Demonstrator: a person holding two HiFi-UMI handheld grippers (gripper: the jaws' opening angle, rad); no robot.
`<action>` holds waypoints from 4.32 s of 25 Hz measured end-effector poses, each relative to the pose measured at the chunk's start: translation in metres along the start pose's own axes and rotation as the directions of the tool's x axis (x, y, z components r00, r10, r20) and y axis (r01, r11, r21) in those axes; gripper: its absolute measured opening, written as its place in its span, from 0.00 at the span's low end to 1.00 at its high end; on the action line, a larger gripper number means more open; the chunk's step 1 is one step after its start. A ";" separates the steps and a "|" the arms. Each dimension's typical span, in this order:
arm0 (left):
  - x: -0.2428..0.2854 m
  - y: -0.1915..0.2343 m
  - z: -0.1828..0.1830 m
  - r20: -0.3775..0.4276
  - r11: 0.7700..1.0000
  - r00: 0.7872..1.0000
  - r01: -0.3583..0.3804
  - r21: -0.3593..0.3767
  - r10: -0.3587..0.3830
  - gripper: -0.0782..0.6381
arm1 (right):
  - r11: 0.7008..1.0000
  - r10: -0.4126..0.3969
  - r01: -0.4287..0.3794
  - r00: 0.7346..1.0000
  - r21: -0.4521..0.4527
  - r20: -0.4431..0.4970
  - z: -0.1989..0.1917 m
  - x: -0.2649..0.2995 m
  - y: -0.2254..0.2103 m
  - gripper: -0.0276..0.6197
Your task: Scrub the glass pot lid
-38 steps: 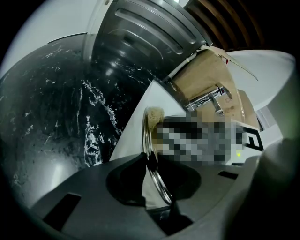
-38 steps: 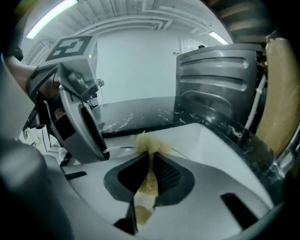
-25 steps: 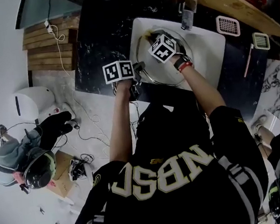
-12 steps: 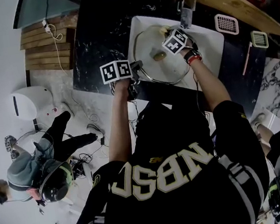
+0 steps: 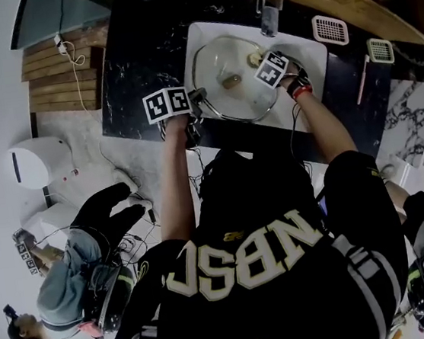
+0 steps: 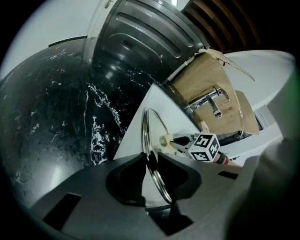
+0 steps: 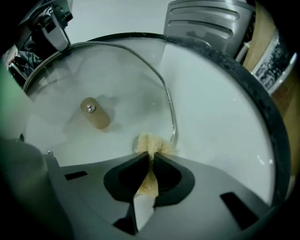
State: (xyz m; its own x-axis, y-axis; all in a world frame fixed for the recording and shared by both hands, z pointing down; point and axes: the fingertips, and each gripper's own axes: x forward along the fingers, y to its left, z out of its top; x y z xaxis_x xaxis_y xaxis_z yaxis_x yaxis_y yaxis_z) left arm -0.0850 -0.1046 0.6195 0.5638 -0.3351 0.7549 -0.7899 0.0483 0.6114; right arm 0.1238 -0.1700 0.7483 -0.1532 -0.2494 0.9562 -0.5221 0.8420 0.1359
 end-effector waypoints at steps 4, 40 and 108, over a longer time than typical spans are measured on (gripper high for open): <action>0.000 0.000 0.001 0.005 1.000 1.000 0.004 0.004 -0.004 0.24 | 0.997 0.082 -0.082 0.996 -0.005 -0.044 -0.018 -0.014 0.018 0.11; 0.000 -0.001 -0.001 -0.014 1.000 1.000 0.024 0.008 -0.024 0.24 | 0.814 0.578 -0.581 0.812 0.007 0.081 0.009 -0.112 0.172 0.11; -0.004 -0.002 -0.002 -0.006 0.998 0.999 0.051 -0.026 -0.051 0.24 | 0.972 -0.045 0.008 0.988 0.236 0.150 0.053 0.009 -0.013 0.11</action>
State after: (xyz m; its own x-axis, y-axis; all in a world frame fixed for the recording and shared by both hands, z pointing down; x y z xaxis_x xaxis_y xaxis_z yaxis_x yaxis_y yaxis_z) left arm -0.0853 -0.1011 0.6157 0.6047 -0.3312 0.7243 -0.7536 0.0561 0.6549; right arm 0.0846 -0.2092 0.7416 -0.2535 -0.3557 0.8996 -0.7068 0.7030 0.0788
